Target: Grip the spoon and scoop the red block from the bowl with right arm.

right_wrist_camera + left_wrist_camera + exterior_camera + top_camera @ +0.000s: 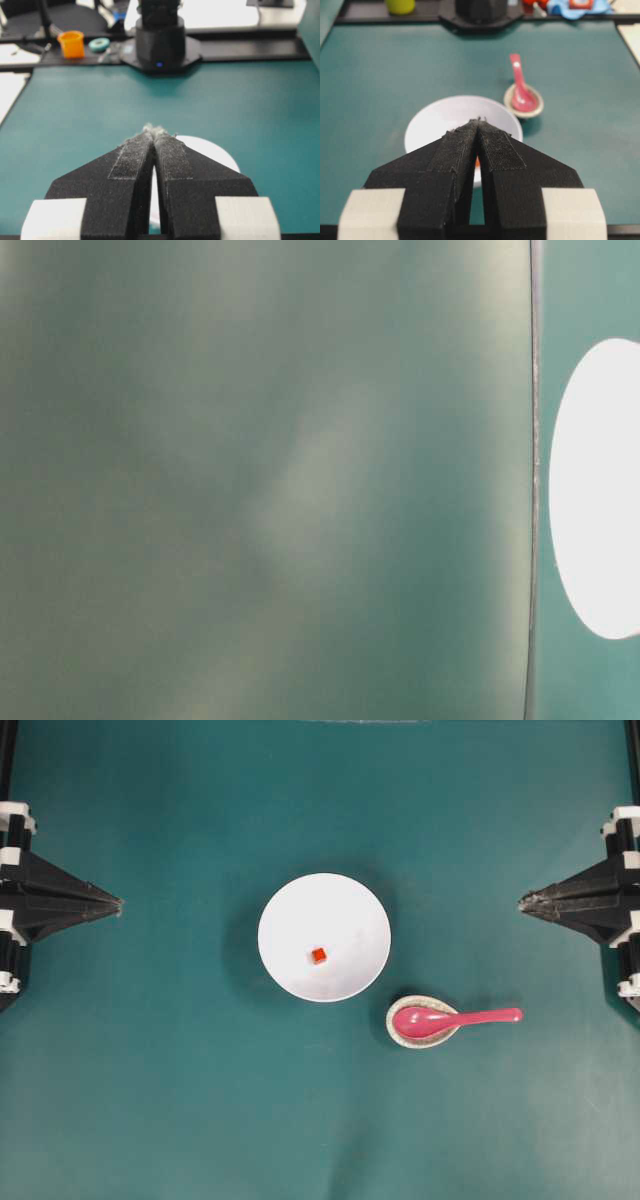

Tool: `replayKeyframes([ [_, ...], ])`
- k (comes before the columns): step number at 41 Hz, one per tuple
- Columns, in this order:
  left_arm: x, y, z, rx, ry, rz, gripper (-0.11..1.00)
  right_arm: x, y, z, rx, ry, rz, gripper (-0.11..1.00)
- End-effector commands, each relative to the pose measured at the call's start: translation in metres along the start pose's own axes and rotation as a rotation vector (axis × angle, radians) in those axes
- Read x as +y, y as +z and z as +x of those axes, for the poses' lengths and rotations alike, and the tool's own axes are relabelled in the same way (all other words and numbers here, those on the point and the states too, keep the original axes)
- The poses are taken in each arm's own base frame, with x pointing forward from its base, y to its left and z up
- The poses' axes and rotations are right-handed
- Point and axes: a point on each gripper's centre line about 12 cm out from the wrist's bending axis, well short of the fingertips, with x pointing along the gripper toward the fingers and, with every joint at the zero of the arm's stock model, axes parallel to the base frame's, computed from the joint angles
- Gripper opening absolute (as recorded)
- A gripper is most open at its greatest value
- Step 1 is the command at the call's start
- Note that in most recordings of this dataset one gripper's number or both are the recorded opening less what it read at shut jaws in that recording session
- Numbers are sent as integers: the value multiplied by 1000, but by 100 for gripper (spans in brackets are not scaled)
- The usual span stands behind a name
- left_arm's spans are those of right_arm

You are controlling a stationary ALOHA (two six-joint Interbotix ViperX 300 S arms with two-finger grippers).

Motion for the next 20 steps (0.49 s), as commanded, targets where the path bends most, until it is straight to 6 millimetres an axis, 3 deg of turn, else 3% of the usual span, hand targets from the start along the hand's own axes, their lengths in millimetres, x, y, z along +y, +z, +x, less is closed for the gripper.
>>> replayKeyframes([
  [1,1,12,2,-26,2,2,0,1,12,2,-35,2,15,2],
  [15,3,11,2,0,12,6,0,1,10,2,-26,-1,27,31],
  [20,3,10,2,2,14,6,0,0,8,3,-17,-1,27,35],
])
